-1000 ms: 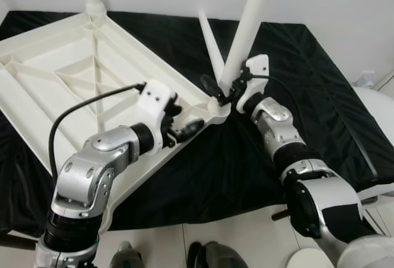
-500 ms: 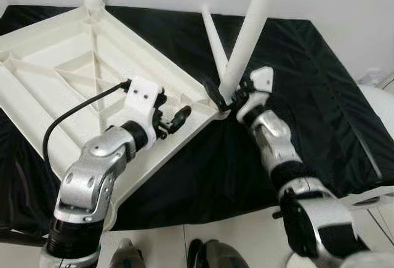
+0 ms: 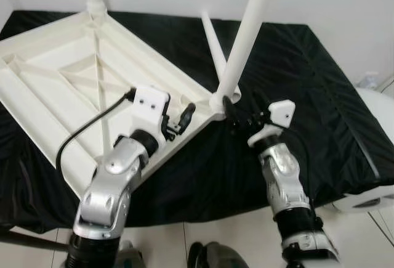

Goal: Building children table

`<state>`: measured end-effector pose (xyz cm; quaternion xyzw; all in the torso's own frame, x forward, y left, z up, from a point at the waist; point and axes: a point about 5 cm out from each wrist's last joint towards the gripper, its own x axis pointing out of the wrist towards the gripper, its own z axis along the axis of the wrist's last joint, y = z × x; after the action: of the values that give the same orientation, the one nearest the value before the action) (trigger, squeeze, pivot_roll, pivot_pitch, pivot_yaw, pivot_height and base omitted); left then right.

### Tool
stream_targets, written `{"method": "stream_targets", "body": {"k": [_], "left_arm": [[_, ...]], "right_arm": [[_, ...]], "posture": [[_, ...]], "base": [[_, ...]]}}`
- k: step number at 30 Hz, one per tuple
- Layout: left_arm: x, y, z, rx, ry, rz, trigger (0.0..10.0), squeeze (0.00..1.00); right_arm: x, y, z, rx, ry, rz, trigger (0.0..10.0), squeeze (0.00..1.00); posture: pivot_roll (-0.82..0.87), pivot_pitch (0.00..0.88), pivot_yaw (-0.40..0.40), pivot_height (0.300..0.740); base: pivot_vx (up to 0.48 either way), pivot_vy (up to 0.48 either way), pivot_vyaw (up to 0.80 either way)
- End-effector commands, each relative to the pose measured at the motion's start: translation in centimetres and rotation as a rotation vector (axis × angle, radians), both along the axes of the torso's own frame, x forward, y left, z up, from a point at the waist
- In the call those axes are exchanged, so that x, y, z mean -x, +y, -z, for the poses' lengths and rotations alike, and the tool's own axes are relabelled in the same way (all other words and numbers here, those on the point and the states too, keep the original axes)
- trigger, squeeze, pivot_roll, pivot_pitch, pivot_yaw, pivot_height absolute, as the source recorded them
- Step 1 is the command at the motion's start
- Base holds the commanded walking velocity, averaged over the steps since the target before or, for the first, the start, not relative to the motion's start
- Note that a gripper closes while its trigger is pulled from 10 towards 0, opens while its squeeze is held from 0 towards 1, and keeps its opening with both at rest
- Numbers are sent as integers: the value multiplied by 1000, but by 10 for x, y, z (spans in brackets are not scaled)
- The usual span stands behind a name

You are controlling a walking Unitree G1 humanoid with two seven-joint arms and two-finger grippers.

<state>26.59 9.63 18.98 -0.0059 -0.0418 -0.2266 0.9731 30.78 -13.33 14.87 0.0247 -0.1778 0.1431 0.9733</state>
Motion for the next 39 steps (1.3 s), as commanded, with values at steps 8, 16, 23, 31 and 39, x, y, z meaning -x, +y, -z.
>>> {"method": "stream_targets", "body": {"k": [8, 16, 23, 31, 39], "left_arm": [[-4, 45, 19, 40, 52, -257, 10000, 0], [-2, 78, 31, 53, 50, -403, 10000, 0], [8, 86, 31, 77, 16, -480, 10000, 0], [6, 79, 23, 69, -22, -432, 10000, 0], [7, 67, 19, 83, -44, -372, 10000, 0]], "right_arm": [[6, -24, 12, 31, 122, 150, 10000, 0], [7, -60, 19, 91, 165, 276, 10000, 0], [22, -53, 25, 141, 214, 278, 10000, 0], [23, -55, 21, 116, 230, 275, 10000, 0], [24, -54, 18, 91, 246, 260, 10000, 0]], "posture": [[52, 30, -70, 740], [51, 16, -82, 740], [52, 11, -84, 740], [42, 13, -74, 740], [42, 15, -67, 740]], "base": [[0, 0, 0], [0, 0, 0], [0, 0, 0], [0, 0, 0], [0, 0, 0]]}}
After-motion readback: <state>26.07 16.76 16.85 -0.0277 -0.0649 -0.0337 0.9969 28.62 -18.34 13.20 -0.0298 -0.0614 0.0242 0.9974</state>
